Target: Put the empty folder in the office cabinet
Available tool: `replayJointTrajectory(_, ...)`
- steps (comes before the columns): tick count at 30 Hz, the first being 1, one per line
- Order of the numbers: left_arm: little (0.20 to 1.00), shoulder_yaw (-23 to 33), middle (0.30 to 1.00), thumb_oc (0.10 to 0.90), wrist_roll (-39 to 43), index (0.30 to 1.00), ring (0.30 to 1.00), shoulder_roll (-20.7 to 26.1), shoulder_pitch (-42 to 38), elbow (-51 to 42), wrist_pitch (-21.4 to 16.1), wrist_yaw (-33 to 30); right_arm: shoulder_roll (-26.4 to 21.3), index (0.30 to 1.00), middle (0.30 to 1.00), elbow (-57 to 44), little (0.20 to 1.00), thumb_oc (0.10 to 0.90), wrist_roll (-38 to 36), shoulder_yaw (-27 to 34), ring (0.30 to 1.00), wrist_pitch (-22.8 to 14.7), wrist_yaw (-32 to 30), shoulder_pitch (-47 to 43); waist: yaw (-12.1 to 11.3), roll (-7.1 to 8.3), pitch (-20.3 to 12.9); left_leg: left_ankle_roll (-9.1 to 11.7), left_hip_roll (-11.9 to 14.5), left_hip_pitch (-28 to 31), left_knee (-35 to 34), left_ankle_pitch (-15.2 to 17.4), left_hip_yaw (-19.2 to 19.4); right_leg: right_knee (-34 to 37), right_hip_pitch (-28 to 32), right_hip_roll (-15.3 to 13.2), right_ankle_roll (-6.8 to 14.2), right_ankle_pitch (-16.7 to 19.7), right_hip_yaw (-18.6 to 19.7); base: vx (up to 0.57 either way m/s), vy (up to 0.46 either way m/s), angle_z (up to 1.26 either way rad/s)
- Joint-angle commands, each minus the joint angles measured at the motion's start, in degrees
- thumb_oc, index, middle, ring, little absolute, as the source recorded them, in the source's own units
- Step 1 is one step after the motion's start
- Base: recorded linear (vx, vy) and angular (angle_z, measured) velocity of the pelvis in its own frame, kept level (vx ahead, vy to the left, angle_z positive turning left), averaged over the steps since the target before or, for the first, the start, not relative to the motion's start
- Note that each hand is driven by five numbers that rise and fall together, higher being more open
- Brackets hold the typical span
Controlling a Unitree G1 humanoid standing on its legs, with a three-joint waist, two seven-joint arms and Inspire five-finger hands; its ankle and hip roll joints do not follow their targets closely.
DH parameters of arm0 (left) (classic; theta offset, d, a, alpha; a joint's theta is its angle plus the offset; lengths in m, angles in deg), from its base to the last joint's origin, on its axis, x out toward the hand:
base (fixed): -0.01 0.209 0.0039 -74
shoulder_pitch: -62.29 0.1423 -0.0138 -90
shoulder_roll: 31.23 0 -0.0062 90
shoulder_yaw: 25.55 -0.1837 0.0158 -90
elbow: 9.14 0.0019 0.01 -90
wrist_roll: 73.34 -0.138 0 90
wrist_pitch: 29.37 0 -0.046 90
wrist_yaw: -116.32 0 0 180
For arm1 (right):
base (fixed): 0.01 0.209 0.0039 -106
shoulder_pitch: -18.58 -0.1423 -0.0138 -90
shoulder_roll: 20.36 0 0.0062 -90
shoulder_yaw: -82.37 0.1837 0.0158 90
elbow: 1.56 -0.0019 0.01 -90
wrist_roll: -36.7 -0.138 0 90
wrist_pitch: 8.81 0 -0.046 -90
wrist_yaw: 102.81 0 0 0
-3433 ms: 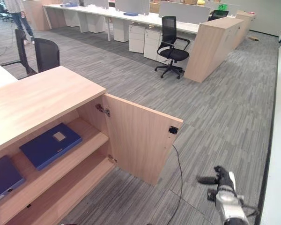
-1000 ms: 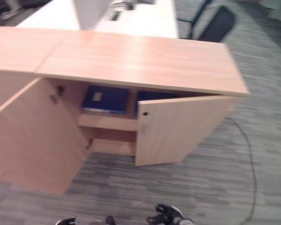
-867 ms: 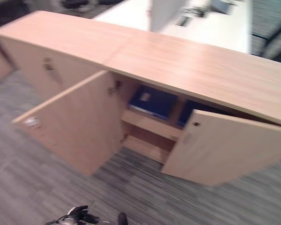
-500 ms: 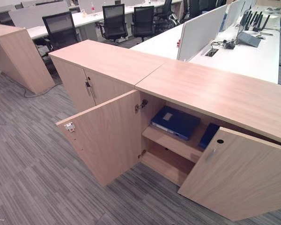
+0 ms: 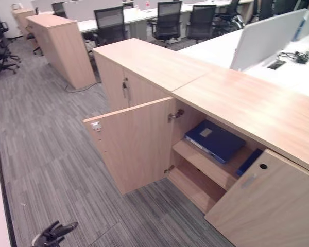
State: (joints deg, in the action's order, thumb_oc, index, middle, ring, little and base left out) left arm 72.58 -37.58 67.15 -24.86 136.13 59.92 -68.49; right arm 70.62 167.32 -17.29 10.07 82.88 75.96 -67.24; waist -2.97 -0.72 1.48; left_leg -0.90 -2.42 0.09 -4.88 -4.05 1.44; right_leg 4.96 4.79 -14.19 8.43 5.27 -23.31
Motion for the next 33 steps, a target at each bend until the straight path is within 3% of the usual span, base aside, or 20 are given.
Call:
replayJointTrajectory(1,0.9,2.9,0.9,0.8,1.6,0.9,0.9,5.8,-9.4,2.8,-4.4,-0.9,-3.1,0.9,0.9,2.7,0.9,0.8,1.2,1.5,0.9,-0.8,0.6,-1.4,1.5,-1.44,-0.7,2.1,2.0,2.2,-0.1,6.3,5.4,-0.8,0.7,0.1,2.9,-1.4,-2.0,0.07,-0.017,-0.28)
replayJointTrajectory(2,0.9,3.1,0.9,0.8,-0.1,0.9,0.9,9.3,-12.1,4.9,-4.2,-1.0,-3.7,0.9,0.9,2.7,0.9,0.8,1.6,1.6,0.9,-0.8,0.8,-0.8,2.3,-1.35,-1.0,2.3,2.1,2.6,-0.1,6.6,5.8,-0.6,1.0,0.2,3.0,-1.3,-1.7,0.05,-0.011,-0.22)
replayJointTrajectory(6,0.9,1.7,0.9,0.8,-3.2,0.9,0.9,14.2,-16.9,7.8,-3.7,-0.7,-4.8,0.9,0.9,3.1,0.9,0.8,2.2,2.0,0.9,-0.6,1.1,0.0,3.6,-1.47,-1.2,2.5,2.3,3.1,-0.1,6.9,6.6,-0.4,1.2,0.3,3.2,-1.3,-1.3,0.04,-0.006,-0.21)
replayJointTrajectory(7,0.9,0.4,0.9,0.8,-5.6,0.9,0.9,18.1,-20.7,10.5,-3.3,-0.1,-5.7,0.9,0.9,3.2,0.9,0.8,2.3,2.0,0.9,-0.8,1.5,0.3,4.7,-1.68,-1.5,2.6,2.4,3.3,-0.1,7.1,7.2,-0.4,1.0,0.4,3.4,-1.2,-0.9,0.02,0.006,-0.16)
replayJointTrajectory(11,0.9,-2.4,0.9,0.8,-8.6,0.9,0.9,22.7,-27.0,15.3,-2.9,0.8,-6.8,0.9,0.9,3.9,0.9,0.8,3.0,1.9,0.9,-0.7,1.9,0.5,5.6,-1.72,-1.4,2.5,2.5,3.7,-0.1,7.3,8.1,-0.4,0.7,0.3,3.6,-0.8,0.0,0.02,0.016,-0.22)
replayJointTrajectory(12,0.9,-3.8,0.9,0.8,-8.0,0.9,0.9,26.2,-32.5,18.7,-2.5,1.6,-8.1,0.9,0.9,4.1,0.9,0.8,3.2,1.8,0.9,-0.5,2.5,0.1,6.6,-1.87,-1.4,2.4,2.5,4.2,-0.1,7.5,9.0,-0.4,0.3,0.2,4.0,-0.3,1.0,0.02,0.035,-0.36)
replayJointTrajectory(18,0.9,-7.2,0.9,0.8,-7.5,0.9,0.9,31.7,-42.3,22.7,-2.4,2.4,-10.1,0.9,0.9,3.7,0.9,0.8,3.2,2.3,0.9,0.0,4.0,0.1,8.2,-2.14,-1.3,2.1,2.3,4.6,-0.1,7.8,10.6,-0.4,-0.9,0.0,4.7,1.0,2.7,0.01,0.043,-0.21)
replayJointTrajectory(27,0.9,-15.2,0.9,0.8,-7.6,0.9,0.9,32.9,-52.2,22.7,-2.1,6.0,-13.5,0.9,0.9,6.7,0.9,0.8,4.7,4.5,0.9,1.6,5.9,0.3,9.4,-2.04,-0.7,1.6,1.7,5.0,-0.1,8.2,12.2,-0.2,-2.1,-0.5,5.8,3.5,4.2,-0.01,0.055,-0.13)
replayJointTrajectory(33,0.9,-21.2,0.9,0.8,-7.6,0.9,0.9,27.5,-52.6,17.2,-2.1,10.6,-14.0,0.9,0.9,8.0,0.9,0.8,5.1,4.7,0.9,2.4,6.5,0.5,9.4,-2.11,-0.3,1.3,1.1,5.1,-0.1,8.5,11.9,-0.3,-1.8,-1.0,6.2,3.9,3.4,-0.01,0.012,-0.01)
